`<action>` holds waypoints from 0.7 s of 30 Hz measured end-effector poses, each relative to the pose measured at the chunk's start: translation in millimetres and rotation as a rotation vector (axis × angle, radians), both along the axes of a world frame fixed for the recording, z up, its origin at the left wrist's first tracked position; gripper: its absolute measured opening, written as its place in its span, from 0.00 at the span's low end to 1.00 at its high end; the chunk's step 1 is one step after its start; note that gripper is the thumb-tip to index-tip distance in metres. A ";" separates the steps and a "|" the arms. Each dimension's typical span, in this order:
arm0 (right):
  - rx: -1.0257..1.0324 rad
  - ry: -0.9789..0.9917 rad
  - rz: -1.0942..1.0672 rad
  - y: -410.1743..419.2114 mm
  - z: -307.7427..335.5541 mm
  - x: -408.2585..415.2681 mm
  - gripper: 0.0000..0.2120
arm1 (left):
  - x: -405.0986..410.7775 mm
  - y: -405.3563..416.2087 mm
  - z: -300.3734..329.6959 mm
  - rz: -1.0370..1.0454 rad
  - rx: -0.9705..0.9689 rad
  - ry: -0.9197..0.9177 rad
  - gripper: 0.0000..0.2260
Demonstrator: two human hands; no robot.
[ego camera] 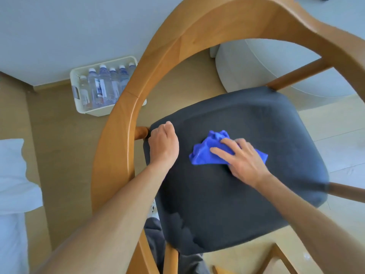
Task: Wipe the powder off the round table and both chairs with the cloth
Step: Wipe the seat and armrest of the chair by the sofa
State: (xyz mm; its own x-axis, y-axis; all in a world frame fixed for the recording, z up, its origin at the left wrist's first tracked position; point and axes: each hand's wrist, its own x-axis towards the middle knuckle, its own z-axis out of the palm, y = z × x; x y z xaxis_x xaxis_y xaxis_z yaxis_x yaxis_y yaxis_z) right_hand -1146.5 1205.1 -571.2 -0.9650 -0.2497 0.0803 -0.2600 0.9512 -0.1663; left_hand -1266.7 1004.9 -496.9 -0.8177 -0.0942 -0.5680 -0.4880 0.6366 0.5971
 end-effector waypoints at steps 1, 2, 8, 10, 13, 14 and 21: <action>0.016 0.008 -0.117 21.0 1.0 -13.8 0.31 | 0.6 0.5 -0.4 0.000 -0.013 -0.032 0.22; 0.025 0.001 -0.250 38.1 3.8 -27.2 0.30 | 1.8 0.4 -1.8 -0.014 -0.035 -0.050 0.23; -0.097 -0.063 -0.961 4.2 7.2 -67.6 0.26 | 7.8 2.2 -13.1 -0.220 -0.180 -0.101 0.22; -0.074 -0.015 -0.886 -37.0 5.2 -57.0 0.26 | 12.1 4.8 -13.1 -0.262 -0.177 -0.163 0.23; -0.061 0.009 -0.759 -97.7 6.0 -25.1 0.26 | 14.9 7.7 -16.7 -0.260 -0.153 -0.173 0.24; -0.088 -0.007 -0.714 -118.6 9.1 -11.6 0.26 | 13.5 8.4 -18.9 -0.271 -0.152 -0.163 0.25; -0.174 -0.314 0.065 -203.3 14.8 118.0 0.33 | 3.4 17.2 -6.2 -0.545 -0.296 -0.233 0.25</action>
State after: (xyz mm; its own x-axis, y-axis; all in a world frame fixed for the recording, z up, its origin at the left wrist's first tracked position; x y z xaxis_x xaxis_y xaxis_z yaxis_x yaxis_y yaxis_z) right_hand -1028.5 1001.9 -556.3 -0.9320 -0.3198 -0.1708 -0.2293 0.8848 -0.4057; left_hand -1263.2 1022.0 -503.2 -0.6509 0.1190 -0.7498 -0.1451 0.9499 0.2767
